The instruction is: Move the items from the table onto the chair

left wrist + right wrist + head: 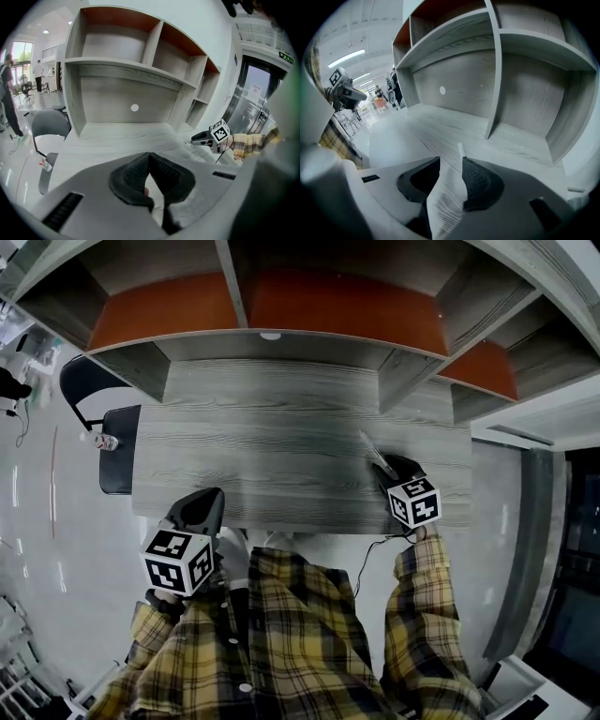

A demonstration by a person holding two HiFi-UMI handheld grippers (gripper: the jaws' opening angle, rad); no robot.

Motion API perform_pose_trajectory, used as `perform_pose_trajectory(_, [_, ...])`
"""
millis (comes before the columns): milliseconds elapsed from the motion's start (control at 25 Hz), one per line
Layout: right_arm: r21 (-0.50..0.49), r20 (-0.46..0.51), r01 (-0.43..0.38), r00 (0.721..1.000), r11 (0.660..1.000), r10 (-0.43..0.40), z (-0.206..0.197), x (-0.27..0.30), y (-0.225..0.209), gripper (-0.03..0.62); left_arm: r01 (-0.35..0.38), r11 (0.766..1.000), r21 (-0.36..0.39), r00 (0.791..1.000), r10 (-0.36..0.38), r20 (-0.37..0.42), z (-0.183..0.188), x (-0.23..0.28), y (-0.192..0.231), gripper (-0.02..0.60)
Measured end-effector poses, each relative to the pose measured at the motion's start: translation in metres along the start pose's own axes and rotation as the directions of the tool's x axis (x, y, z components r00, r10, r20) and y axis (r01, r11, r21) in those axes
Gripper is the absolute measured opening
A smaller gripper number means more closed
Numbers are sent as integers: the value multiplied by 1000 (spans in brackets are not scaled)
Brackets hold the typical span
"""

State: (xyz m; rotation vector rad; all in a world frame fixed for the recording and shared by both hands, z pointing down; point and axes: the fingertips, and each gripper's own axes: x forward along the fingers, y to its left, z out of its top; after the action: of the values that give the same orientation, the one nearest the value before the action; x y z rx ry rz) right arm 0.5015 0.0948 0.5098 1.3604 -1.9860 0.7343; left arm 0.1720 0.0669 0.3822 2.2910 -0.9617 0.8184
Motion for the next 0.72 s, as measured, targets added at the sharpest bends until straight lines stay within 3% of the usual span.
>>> perform_pose_trajectory(560, [-5,-102,29,994,1000,-29,-37,38,-29,131,-46,999,-28,999,46,-10,-12,-4,-1,5])
perform_pose_trajectory(720, [-14,-89,61,994,998,-62,-38,38,-33,67,-48,998,-30,999,47,-9,-12,-3,-1,5])
